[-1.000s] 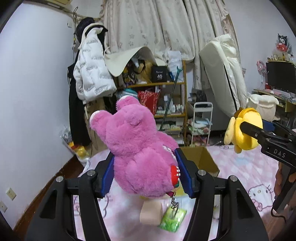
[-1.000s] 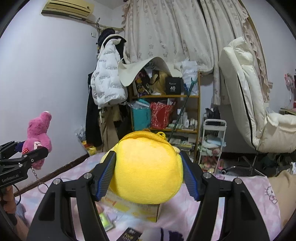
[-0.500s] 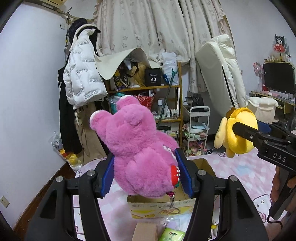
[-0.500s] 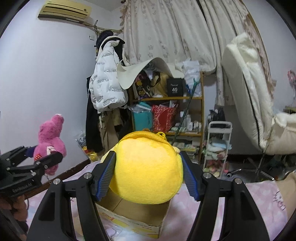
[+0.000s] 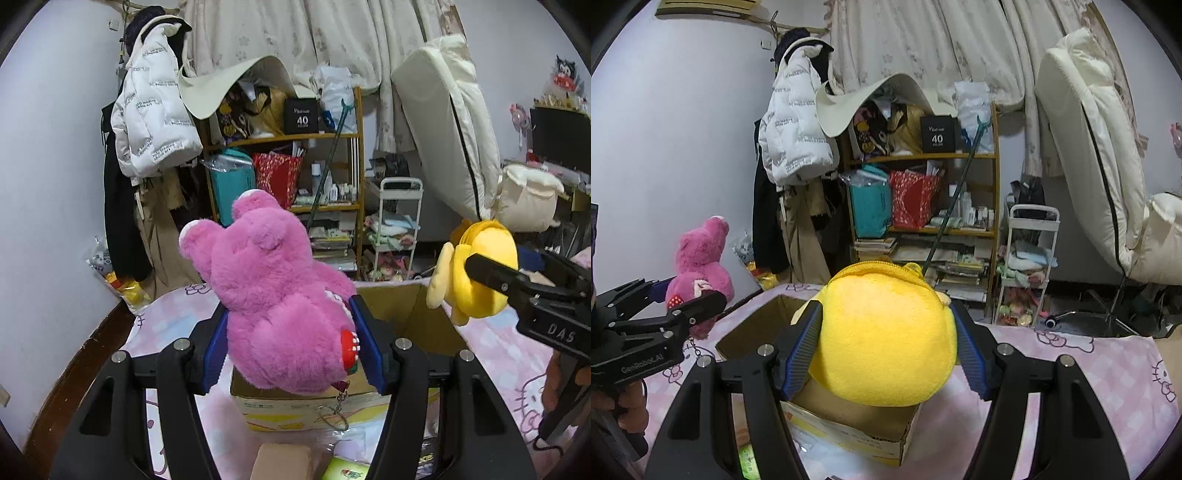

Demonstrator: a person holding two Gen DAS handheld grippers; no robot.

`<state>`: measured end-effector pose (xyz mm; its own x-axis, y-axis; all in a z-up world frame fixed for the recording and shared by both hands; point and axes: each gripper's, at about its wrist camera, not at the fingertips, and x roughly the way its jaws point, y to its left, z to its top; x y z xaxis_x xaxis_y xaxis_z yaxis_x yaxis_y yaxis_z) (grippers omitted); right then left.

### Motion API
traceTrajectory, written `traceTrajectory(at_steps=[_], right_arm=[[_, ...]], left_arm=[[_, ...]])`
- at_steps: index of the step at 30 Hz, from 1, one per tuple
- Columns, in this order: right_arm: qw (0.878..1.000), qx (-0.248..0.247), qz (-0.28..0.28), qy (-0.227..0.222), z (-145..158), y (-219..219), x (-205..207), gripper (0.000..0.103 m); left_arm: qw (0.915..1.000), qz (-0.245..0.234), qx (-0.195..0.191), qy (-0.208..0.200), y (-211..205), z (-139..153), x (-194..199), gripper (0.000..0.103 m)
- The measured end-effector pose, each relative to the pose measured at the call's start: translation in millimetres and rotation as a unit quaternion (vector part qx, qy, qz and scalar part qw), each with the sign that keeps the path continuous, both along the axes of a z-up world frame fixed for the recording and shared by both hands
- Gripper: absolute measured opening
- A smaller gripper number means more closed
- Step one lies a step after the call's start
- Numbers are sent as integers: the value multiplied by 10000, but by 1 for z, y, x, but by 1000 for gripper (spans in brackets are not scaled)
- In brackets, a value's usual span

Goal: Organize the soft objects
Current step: 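Lift pink bear with left tool while right tool lifts yellow dog toward box, then open left tool over box while right tool releases yellow dog inside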

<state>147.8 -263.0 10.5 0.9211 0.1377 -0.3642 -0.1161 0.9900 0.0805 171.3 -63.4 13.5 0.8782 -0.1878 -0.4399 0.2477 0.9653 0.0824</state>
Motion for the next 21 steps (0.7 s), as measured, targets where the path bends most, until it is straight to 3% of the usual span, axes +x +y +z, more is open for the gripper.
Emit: traceTrajectory(at_steps=[21], right_arm=[[9984,-43,124,541,-42,3,31,73]], left_arm=[[9976,-155,305,595,-16,-46,27,62]])
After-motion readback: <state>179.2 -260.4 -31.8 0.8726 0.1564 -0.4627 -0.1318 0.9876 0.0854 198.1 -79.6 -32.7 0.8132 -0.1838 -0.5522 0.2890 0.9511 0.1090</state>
